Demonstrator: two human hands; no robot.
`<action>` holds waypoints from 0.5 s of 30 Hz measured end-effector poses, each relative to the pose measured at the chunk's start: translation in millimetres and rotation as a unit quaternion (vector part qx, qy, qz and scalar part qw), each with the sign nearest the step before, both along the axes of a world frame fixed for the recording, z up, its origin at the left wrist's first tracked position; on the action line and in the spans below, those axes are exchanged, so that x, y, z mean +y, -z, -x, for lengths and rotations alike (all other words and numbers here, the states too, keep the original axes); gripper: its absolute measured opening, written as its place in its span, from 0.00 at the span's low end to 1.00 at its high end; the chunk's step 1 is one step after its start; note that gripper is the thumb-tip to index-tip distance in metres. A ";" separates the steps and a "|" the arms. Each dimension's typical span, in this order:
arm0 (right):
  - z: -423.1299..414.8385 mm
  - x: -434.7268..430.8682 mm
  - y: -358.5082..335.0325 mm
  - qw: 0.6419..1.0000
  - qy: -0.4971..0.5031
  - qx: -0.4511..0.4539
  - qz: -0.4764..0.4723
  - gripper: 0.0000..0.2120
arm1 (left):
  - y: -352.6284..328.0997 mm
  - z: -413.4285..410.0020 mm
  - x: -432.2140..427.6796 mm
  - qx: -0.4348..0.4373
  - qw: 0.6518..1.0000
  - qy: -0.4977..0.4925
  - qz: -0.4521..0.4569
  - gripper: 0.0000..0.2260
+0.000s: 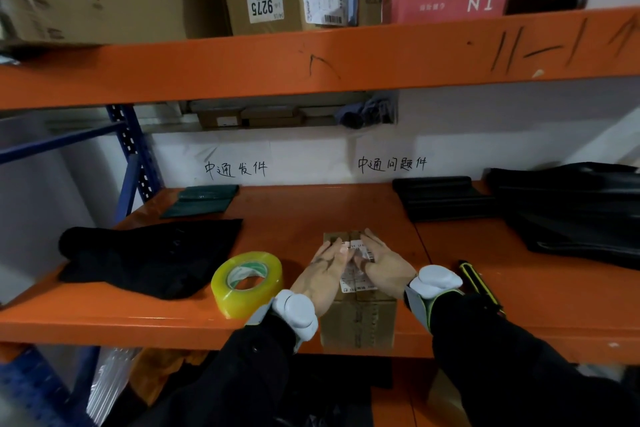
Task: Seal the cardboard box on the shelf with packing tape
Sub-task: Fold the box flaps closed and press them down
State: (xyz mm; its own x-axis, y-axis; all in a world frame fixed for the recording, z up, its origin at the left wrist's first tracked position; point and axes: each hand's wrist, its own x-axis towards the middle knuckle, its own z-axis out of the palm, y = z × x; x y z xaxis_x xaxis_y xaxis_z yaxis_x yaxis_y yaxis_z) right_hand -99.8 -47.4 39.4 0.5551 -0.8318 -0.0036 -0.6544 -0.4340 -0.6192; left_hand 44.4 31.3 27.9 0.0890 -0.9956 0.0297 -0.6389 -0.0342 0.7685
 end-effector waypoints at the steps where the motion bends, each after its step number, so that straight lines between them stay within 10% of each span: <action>1: 0.0 -0.4 -0.5 1.000 0.001 0.003 0.001 0.31 | 0.3 0.6 -0.3 -0.015 1.000 0.001 0.003 0.27; 15: -3.1 -36.4 0.2 0.998 -0.007 0.066 0.010 0.29 | -4.3 9.7 -28.8 -0.128 0.992 -0.019 -0.005 0.25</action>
State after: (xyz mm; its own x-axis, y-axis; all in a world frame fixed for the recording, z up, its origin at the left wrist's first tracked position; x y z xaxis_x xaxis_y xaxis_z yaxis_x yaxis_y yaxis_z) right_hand -96.7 -83.9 39.2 0.5629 -0.8244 -0.0596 -0.7228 -0.4559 -0.5193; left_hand 34.7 2.5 32.2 0.1178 -0.9920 0.0458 -0.8110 -0.0695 0.5810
